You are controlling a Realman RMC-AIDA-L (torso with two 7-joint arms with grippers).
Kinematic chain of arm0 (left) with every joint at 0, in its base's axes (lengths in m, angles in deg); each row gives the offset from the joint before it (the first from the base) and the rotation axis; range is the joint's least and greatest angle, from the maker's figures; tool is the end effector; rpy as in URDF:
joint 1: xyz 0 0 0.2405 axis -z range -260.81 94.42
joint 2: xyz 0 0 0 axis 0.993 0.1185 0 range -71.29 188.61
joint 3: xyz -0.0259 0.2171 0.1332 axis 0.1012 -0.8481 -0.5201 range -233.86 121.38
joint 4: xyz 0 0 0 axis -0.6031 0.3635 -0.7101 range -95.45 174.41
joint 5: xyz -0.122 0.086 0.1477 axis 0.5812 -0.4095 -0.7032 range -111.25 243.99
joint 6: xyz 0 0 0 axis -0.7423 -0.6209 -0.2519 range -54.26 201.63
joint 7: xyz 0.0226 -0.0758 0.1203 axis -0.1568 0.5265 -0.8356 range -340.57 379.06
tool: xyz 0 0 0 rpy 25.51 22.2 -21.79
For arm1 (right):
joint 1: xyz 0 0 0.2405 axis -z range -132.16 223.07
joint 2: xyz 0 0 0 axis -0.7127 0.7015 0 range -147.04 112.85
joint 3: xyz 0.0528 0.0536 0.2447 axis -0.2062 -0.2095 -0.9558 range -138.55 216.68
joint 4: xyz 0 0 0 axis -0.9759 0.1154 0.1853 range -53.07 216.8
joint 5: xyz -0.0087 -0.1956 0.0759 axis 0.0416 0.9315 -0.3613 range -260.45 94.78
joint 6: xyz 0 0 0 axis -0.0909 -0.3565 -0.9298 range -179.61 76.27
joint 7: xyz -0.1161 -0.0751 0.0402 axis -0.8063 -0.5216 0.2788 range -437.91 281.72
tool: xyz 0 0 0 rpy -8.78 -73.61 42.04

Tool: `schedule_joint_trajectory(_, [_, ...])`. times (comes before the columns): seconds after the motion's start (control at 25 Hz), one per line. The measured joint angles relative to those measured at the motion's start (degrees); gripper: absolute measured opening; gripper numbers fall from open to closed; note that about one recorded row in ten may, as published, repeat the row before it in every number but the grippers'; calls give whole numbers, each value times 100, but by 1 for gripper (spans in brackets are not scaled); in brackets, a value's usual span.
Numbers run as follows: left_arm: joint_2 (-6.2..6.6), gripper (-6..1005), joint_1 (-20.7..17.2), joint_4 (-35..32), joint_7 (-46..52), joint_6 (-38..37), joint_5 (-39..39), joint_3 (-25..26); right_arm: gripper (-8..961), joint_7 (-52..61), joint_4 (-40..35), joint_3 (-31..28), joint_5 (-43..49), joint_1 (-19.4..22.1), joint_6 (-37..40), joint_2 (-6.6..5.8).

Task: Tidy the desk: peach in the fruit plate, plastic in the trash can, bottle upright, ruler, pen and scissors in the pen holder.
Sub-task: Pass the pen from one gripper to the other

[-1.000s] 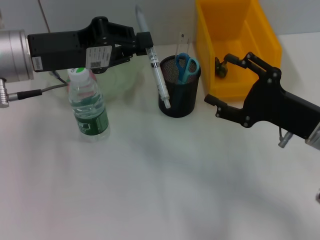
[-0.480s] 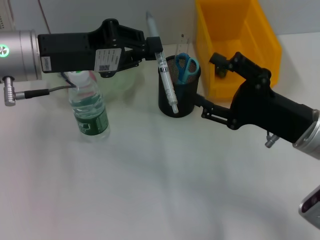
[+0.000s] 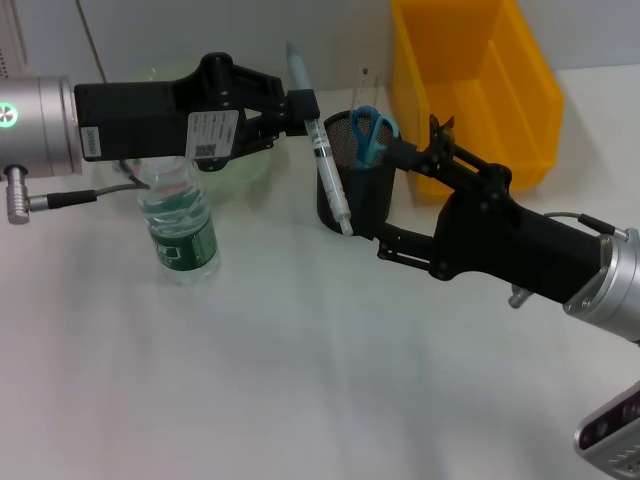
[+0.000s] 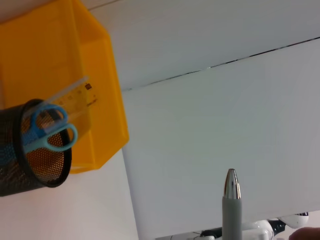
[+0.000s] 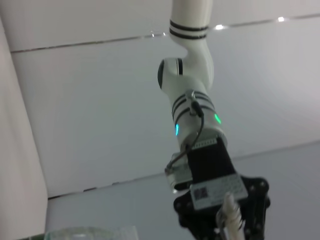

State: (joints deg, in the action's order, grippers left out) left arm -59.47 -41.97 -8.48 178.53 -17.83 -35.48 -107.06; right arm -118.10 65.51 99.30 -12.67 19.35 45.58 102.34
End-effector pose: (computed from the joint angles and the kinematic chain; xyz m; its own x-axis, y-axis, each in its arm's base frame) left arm -0.1404 0.3787 0.0223 0.0843 0.9586 0.2721 0.8362 -0.2166 0.5038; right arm 0.2364 0.2871 -0.0272 0.3719 0.9100 0.1831 0.5081 -0.0345 -0.8606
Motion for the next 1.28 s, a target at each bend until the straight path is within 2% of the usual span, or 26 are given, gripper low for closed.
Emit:
schedule_joint_trajectory(0.4, [3,171,2,92,26,-30,-61,-2,823,-586,15,6,3,-103,162,-9])
schedule_joint_trajectory(1.28, [15,178,111,252,84,-104,-73,-212,748,-781,24,176,41,-292,163,-22])
